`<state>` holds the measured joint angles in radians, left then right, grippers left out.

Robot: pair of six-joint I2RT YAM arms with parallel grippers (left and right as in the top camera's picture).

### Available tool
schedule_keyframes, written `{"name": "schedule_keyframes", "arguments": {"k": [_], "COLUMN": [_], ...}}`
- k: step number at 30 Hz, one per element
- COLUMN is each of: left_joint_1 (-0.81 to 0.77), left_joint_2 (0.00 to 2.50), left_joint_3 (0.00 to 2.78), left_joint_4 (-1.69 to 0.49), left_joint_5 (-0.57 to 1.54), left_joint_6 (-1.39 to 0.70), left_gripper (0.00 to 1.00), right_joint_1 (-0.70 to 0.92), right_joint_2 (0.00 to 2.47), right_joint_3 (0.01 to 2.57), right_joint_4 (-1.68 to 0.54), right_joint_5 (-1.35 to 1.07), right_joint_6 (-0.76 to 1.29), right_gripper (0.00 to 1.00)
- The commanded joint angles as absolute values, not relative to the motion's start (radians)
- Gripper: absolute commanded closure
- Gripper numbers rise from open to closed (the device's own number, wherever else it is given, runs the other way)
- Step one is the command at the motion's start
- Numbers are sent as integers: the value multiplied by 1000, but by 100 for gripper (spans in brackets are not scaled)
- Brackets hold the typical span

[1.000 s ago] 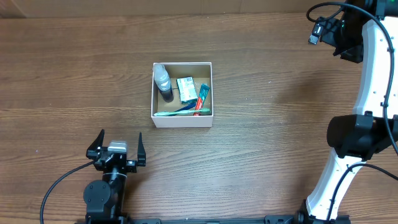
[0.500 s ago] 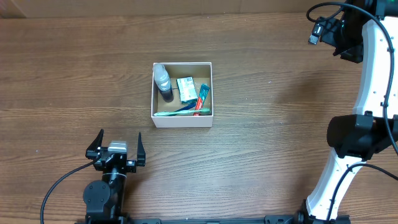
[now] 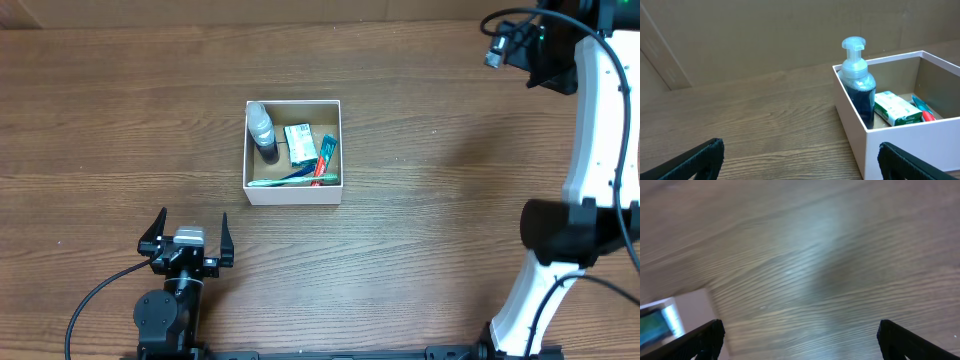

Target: Pack container

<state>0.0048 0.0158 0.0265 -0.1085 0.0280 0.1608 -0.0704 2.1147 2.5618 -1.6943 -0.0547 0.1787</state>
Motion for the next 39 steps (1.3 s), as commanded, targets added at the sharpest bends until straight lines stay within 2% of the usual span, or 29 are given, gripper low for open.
{"name": "schedule_keyframes", "arguments": {"k": [1,7,12,18,21,24,30,34,39], "left_joint_1": [13,13,13,13,13,13,13,13,13], "left_joint_2": [4,4,4,4,4,4,4,4,4], "left_joint_3": [17,17,17,17,18,17,17,18,18], "left_joint_4": [-103,-103,-103,-103,-103,-103,-103,-103,-103], "left_joint_5": [19,19,19,19,19,19,19,19,19], "left_joint_6": [176,176,176,176,176,176,176,176,176], "left_gripper": [0,0,0,0,0,0,0,0,0], "right_joint_1": [19,158,181,179,159,139,93,65,60], "right_joint_2": [1911,1728,1552,1252,1054,834,583,460,299], "right_joint_3": [2570,2570,2524,2236,1946,1538,925,615,358], "right_joint_4": [-1692,-1693,-1694,-1621,-1358,-931,-237,91,234], "right_joint_5": [-61,-8,-1,41,67,62,-6,-63,-62], "right_joint_6": [171,152,152,152,147,95,96,96,96], "right_gripper": [0,0,0,0,0,0,0,0,0]}}
